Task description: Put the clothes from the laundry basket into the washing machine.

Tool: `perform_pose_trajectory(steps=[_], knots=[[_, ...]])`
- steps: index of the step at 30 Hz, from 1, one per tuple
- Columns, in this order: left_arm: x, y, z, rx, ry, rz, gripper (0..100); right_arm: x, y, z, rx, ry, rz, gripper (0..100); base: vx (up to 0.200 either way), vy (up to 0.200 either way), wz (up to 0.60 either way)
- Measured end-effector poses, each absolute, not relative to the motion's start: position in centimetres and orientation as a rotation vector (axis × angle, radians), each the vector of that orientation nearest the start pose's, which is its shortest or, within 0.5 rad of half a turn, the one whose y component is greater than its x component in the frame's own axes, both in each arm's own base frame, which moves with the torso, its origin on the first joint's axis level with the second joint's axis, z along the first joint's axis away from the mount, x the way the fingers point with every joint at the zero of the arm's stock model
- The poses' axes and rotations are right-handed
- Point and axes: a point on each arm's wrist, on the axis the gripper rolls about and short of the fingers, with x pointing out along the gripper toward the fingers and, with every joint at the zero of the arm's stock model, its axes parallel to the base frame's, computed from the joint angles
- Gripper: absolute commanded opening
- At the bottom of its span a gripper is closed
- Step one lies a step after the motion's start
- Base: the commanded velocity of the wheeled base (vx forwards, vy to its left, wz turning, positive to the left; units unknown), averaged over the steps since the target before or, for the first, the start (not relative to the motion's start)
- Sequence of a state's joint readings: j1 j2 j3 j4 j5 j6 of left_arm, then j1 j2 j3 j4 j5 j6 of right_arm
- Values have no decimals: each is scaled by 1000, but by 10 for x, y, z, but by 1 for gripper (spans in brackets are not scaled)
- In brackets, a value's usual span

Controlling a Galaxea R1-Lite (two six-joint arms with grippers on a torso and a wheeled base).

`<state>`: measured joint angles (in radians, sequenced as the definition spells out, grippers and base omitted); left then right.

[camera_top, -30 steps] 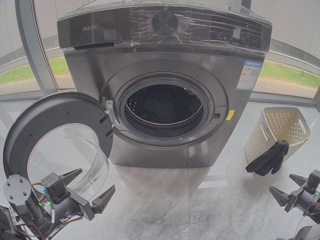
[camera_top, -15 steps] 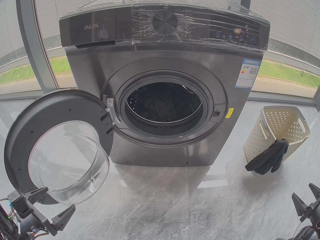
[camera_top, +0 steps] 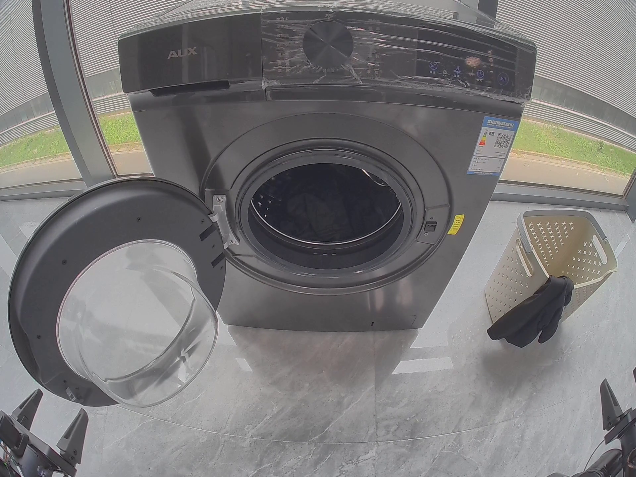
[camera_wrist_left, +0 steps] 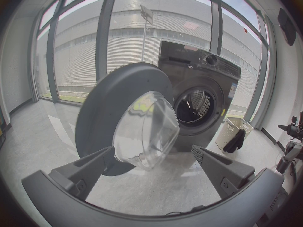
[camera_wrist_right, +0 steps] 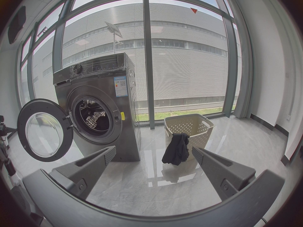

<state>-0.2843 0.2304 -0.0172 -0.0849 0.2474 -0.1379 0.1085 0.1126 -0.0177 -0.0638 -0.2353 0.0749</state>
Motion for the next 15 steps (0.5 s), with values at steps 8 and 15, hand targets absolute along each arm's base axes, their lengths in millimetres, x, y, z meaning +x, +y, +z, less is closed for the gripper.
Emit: perform_pose_trajectory(steps=[8, 15], knots=[[-14, 3, 90, -34, 32, 37, 100, -20, -2, 84, 41, 7, -92, 100, 0, 0, 0], [-20, 0, 83, 25, 11, -7, 100, -22, -1, 82, 0, 3, -27, 100, 0, 0, 0]])
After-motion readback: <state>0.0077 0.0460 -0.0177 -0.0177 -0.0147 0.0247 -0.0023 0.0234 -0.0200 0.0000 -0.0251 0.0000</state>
